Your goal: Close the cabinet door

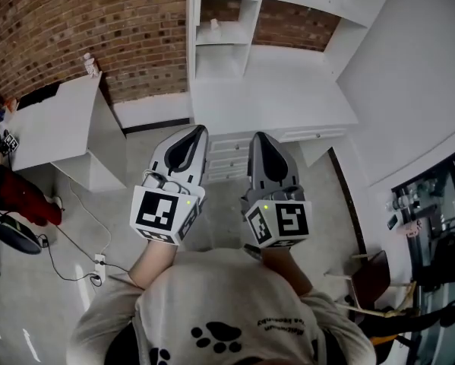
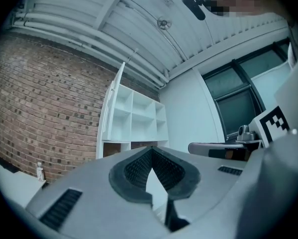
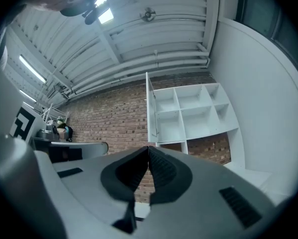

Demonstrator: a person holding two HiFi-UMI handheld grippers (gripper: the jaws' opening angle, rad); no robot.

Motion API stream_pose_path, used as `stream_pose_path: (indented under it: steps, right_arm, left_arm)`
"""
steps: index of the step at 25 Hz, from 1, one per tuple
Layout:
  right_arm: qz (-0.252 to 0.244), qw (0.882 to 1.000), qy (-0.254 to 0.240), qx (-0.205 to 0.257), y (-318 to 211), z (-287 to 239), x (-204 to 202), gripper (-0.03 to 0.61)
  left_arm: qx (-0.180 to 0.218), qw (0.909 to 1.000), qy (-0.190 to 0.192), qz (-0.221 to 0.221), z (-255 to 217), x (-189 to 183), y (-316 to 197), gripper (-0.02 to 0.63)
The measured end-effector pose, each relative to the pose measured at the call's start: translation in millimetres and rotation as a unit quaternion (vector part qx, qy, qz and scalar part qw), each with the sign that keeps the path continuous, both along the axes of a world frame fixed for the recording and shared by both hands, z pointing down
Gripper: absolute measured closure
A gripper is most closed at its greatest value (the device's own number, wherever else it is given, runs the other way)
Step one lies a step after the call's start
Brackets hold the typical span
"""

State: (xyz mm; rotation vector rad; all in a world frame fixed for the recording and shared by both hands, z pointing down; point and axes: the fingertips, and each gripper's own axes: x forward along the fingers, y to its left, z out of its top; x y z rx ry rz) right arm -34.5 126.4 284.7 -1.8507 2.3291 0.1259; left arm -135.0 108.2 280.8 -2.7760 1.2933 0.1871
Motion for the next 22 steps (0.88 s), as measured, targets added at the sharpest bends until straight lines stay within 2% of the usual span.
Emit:
stream_pose_path:
  steps: [3,13,22]
  right_arm:
    - [0.01,1.0,-0.002,-0.007,-3.2,3.7,5.1,0.568]
    - [0.012,0.999,-0.003,-0.033,-10.5,24.6,9.0,0.568]
    - [-0.032,0.999,-0.01,-0.01,-53.5,23.8,0.0,0.568]
  left_arm:
    - [-0.003,0.9999,-0.002,0.017,5.9,8.3,-3.3,0.604]
    - [-0.031,0.9992,0.002,0.025,27.6,12.0,-13.9,0.604]
    - [-0.015,0.9999,-0.002,-0.001,29.3,7.3,-46.5,0.604]
